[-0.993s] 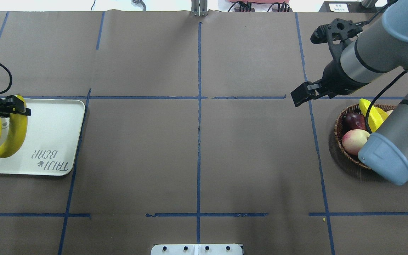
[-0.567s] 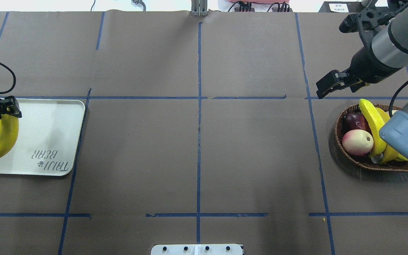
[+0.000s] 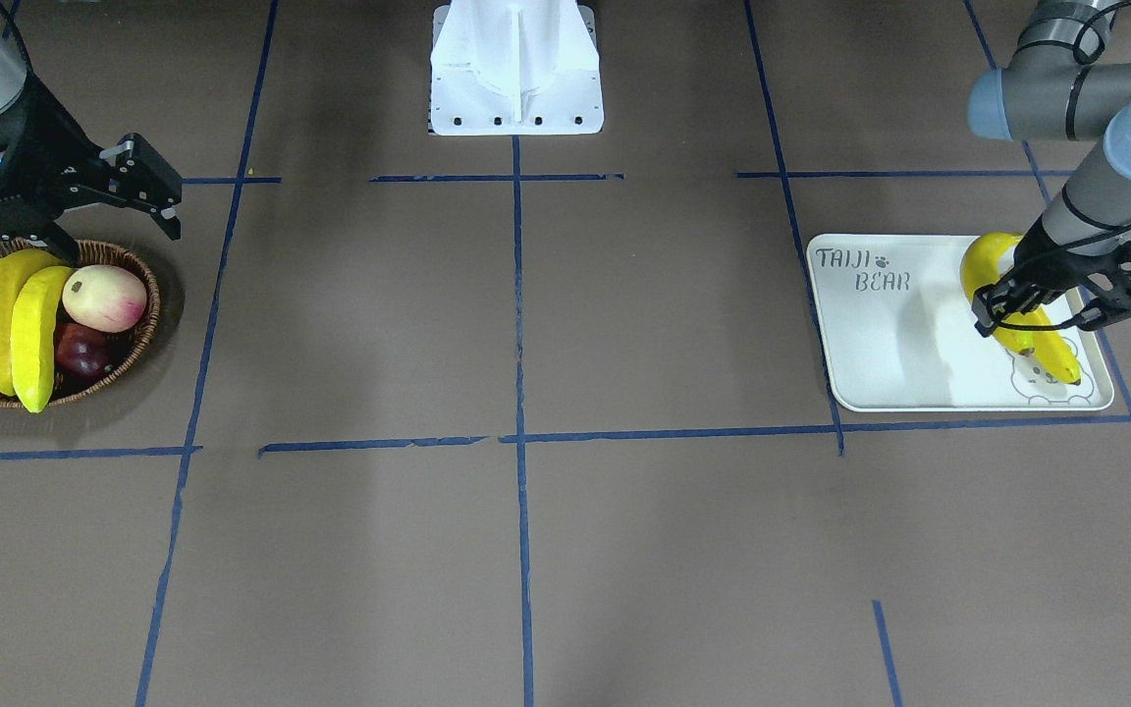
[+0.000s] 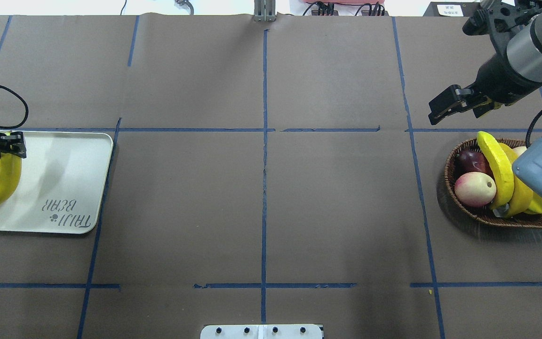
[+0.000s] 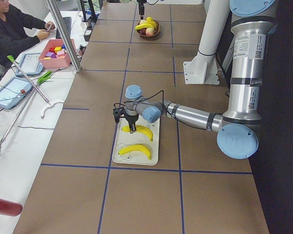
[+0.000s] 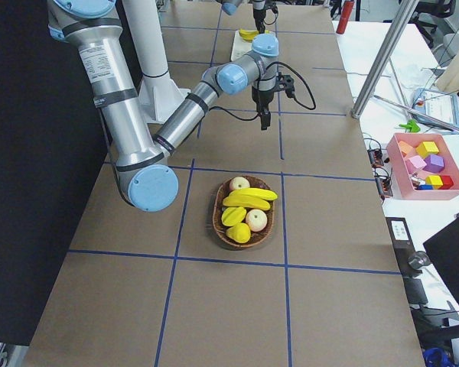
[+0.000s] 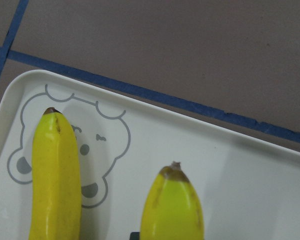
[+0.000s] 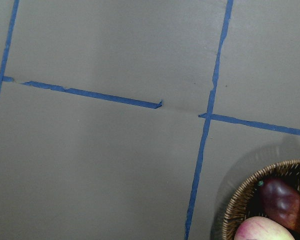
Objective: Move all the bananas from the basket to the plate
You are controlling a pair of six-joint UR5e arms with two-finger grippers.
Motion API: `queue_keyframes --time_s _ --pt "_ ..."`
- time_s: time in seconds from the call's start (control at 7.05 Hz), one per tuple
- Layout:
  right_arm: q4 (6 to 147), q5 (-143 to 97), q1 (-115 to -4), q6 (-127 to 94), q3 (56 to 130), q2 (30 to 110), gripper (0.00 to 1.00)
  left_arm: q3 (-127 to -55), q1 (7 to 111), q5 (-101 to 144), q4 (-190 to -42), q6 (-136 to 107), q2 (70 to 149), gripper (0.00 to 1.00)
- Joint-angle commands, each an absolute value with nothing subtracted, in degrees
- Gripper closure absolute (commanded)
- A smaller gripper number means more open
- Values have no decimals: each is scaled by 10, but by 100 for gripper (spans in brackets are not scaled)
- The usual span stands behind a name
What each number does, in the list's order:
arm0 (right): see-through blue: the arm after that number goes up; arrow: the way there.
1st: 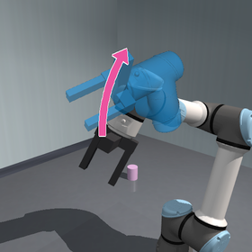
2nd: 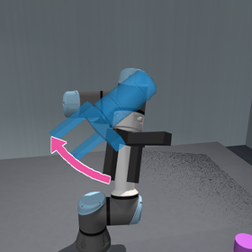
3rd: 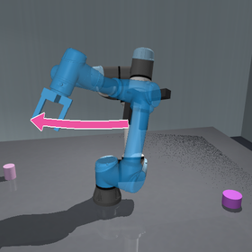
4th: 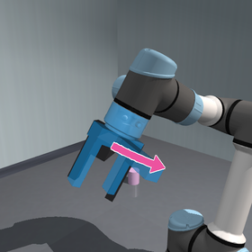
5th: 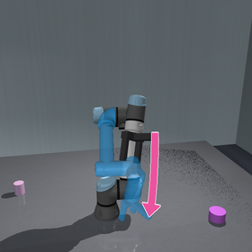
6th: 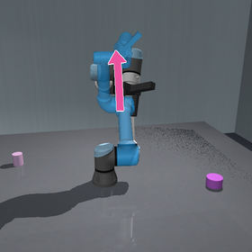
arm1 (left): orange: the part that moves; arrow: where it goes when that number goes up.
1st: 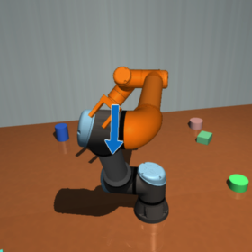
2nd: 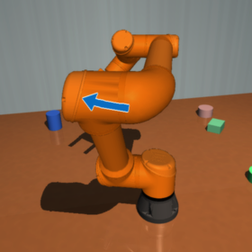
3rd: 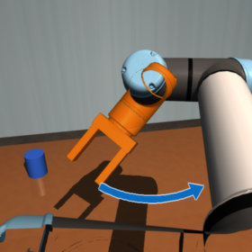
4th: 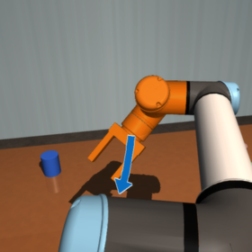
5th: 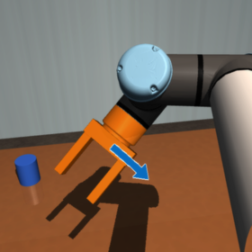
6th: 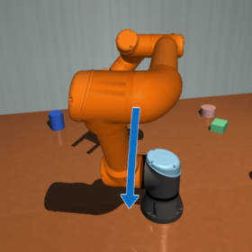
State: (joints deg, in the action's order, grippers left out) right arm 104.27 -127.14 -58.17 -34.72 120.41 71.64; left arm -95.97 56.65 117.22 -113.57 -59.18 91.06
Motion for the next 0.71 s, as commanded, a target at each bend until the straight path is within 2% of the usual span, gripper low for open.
queue_keyframes --time_s 0.0,0.28,0.57 --pt "1043 -1276 -589 -346 1204 717 0 -941 566 1147 -1143 -578 912 0" --pt "1042 -1284 -603 -344 1194 717 0 -951 566 1146 -1145 -579 914 0" --pt "1042 -1302 -635 -262 1194 770 0 -997 568 1196 -1137 -581 915 0"
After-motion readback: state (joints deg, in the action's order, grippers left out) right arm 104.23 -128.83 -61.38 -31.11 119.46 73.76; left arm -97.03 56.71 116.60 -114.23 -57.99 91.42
